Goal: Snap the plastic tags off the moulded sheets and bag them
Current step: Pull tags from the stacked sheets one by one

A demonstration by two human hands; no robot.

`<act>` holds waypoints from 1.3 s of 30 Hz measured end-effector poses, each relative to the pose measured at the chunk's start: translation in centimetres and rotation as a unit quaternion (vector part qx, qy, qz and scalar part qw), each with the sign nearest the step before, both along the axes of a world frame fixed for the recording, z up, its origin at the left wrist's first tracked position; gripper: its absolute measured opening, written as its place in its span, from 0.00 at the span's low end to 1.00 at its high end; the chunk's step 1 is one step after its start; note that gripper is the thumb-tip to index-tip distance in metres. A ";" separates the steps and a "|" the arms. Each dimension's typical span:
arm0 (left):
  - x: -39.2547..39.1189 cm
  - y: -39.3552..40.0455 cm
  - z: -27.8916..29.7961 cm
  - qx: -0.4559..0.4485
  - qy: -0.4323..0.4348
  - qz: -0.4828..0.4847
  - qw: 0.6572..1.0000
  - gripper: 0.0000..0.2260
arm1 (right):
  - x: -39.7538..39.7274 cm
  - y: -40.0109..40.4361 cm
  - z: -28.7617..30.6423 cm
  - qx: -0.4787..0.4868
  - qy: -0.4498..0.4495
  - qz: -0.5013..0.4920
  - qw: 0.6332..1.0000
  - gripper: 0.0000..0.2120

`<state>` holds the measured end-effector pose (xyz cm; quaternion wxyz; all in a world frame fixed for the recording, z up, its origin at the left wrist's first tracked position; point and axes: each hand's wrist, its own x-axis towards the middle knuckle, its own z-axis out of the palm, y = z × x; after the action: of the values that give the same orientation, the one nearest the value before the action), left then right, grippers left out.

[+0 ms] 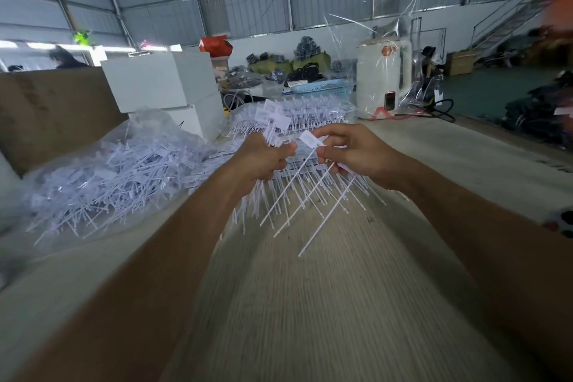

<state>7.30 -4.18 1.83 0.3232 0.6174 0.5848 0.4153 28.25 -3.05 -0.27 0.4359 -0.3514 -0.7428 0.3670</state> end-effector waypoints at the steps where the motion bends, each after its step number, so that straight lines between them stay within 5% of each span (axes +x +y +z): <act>1: 0.1 -0.1 0.0 0.005 -0.017 -0.011 1.000 0.16 | 0.1 0.0 0.1 -0.015 0.007 0.010 1.000 0.10; 9: 1.1 -0.7 0.2 -0.007 -0.101 -0.095 0.990 0.28 | -0.4 -0.6 0.8 -0.069 0.045 0.067 0.994 0.10; 14: 1.7 -0.8 0.0 0.064 -0.061 -0.078 0.993 0.14 | -0.9 -1.0 0.8 -0.075 0.030 0.063 0.995 0.11; 20: 2.2 -0.2 0.0 0.091 0.000 0.057 0.994 0.13 | -2.1 -1.3 1.0 0.070 -0.074 0.001 0.995 0.12; 24: 1.9 -0.2 0.1 0.057 0.009 0.063 0.996 0.17 | -2.9 -1.1 0.9 0.219 -0.239 -0.079 0.943 0.14; 29: 1.8 -0.6 0.4 0.032 0.017 0.004 0.999 0.21 | -2.6 -1.0 0.8 0.172 -0.166 -0.077 0.968 0.14; 39: 0.8 -1.0 0.8 -0.046 -0.053 -0.060 0.996 0.19 | -3.2 -1.4 2.2 0.218 -0.213 -0.137 0.942 0.07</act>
<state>8.07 -5.21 2.66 0.4062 0.6130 0.5469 0.4001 25.03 -4.49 1.96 0.3795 -0.4160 -0.8249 0.0493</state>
